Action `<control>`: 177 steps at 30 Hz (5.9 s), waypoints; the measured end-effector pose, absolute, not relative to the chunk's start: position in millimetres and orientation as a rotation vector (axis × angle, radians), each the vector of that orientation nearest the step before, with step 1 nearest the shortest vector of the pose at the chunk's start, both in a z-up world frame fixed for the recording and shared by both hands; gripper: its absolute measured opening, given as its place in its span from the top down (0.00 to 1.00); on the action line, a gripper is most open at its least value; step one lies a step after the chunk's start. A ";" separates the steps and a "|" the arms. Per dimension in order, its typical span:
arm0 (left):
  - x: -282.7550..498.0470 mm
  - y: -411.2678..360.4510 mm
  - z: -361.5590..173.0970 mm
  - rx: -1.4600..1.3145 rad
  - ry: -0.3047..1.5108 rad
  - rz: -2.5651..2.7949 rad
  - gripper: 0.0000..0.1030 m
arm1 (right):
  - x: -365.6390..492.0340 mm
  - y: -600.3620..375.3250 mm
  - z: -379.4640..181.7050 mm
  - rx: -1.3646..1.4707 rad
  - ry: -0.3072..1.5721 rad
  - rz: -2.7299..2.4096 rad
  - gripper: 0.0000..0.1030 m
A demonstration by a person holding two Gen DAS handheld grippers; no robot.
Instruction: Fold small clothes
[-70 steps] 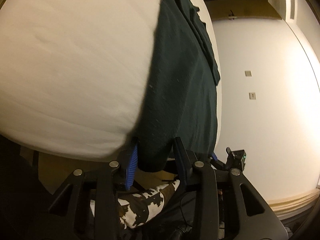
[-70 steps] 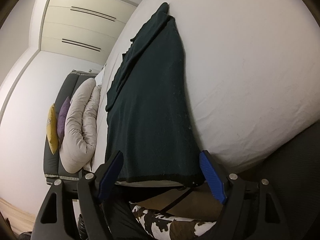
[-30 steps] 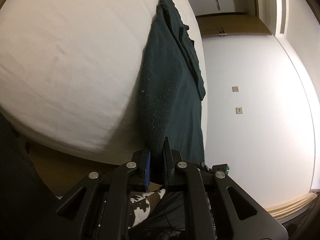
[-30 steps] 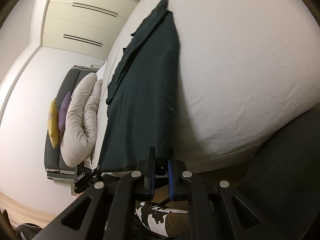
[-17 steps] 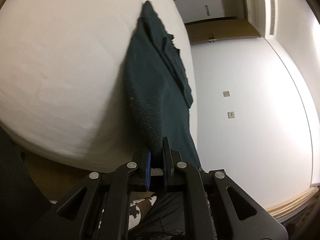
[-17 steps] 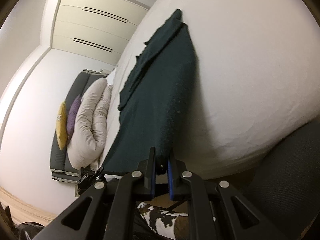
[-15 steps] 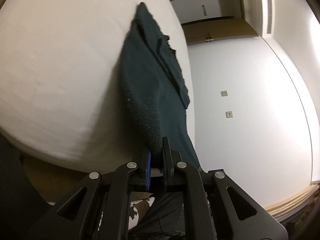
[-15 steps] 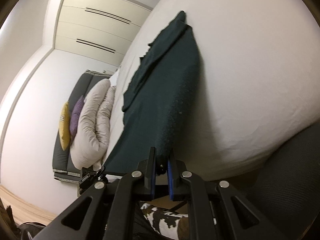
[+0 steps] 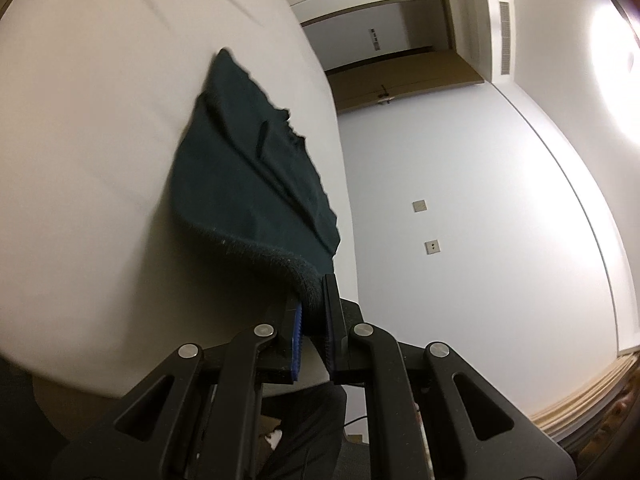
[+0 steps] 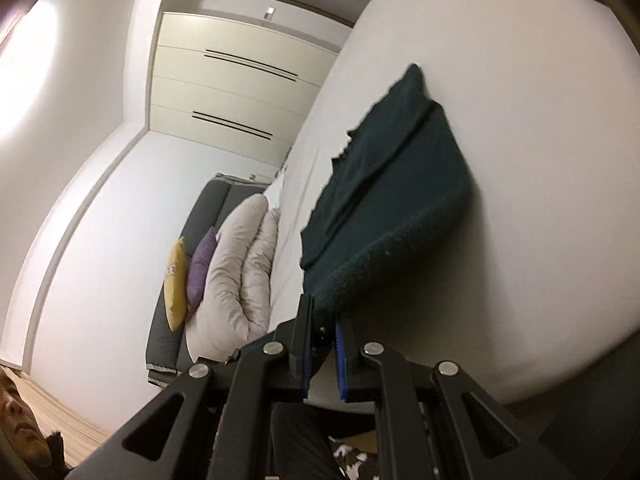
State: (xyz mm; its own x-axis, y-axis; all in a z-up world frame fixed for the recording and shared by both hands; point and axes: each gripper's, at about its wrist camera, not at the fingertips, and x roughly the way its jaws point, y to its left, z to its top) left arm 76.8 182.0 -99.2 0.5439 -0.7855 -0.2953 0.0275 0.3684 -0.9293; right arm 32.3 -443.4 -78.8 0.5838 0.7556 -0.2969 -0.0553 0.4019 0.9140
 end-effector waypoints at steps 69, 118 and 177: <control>516.9 140.4 -189.1 -0.958 0.980 -0.296 0.92 | 433.6 -427.7 -168.0 1.071 0.998 0.327 0.86; 325.2 103.0 -183.0 -0.723 0.979 -0.457 0.32 | 258.0 -456.2 -146.4 0.866 0.971 0.456 0.53; 303.9 149.6 -180.6 -0.476 1.125 -0.126 0.93 | 308.1 -425.2 -168.6 0.881 0.916 0.370 0.82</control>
State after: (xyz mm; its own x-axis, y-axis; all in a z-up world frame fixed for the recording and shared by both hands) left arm 303.9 149.6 -180.6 0.4363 -0.3322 -0.8363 -0.1394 0.8932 -0.4275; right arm 308.1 -425.2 -168.6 0.5789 0.6193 -0.5304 0.0771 0.6060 0.7917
